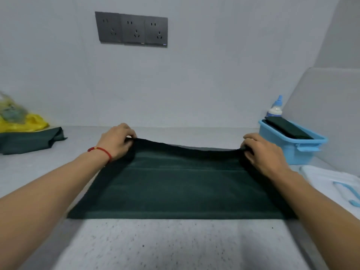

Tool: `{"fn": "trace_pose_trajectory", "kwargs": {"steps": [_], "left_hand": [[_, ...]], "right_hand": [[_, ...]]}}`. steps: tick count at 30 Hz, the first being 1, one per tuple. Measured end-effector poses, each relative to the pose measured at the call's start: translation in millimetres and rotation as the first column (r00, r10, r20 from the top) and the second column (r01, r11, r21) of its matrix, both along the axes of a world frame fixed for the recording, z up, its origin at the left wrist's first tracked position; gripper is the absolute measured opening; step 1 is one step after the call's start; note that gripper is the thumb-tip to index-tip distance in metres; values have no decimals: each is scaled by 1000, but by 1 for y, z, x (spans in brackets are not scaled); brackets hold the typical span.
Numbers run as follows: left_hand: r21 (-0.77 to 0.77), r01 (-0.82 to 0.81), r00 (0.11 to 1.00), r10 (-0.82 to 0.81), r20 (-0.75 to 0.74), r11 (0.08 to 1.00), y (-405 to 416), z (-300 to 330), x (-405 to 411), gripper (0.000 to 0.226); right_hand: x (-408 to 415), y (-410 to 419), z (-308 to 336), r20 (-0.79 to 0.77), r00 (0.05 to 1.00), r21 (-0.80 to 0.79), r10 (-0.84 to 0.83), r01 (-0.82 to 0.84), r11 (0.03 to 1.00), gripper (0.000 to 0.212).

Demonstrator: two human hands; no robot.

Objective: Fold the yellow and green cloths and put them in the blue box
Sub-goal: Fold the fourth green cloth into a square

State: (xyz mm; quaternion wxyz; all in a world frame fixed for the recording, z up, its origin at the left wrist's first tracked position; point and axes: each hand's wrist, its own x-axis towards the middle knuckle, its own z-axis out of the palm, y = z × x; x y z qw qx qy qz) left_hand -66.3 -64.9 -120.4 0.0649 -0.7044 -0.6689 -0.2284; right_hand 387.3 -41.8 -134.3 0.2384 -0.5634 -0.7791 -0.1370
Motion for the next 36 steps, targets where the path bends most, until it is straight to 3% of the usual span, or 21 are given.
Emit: {"fn": "trace_pose_trajectory", "kwargs": {"steps": [9, 11, 16, 26, 31, 36], "left_hand": [[111, 131, 985, -142, 98, 985, -136, -19, 18, 32], [127, 107, 990, -117, 75, 986, -161, -29, 22, 39], [130, 6, 992, -22, 121, 992, -193, -51, 21, 46], [7, -70, 970, 66, 235, 998, -200, -53, 29, 35], [-30, -78, 970, 83, 230, 996, -201, -53, 29, 34], [-26, -86, 970, 89, 228, 996, -199, -54, 29, 33]], "right_hand": [[25, -107, -15, -81, 996, -38, 29, -32, 999, 10], [31, -127, -20, -105, 994, -48, 23, -28, 998, 6], [36, -159, -38, -282, 959, -108, -37, 7, 994, 19], [35, -175, -45, -168, 986, 68, -19, 31, 997, 17], [33, -176, -48, -114, 989, 52, -92, 98, 994, 13], [33, -179, -46, -150, 986, 10, -69, 71, 997, 29]]}}
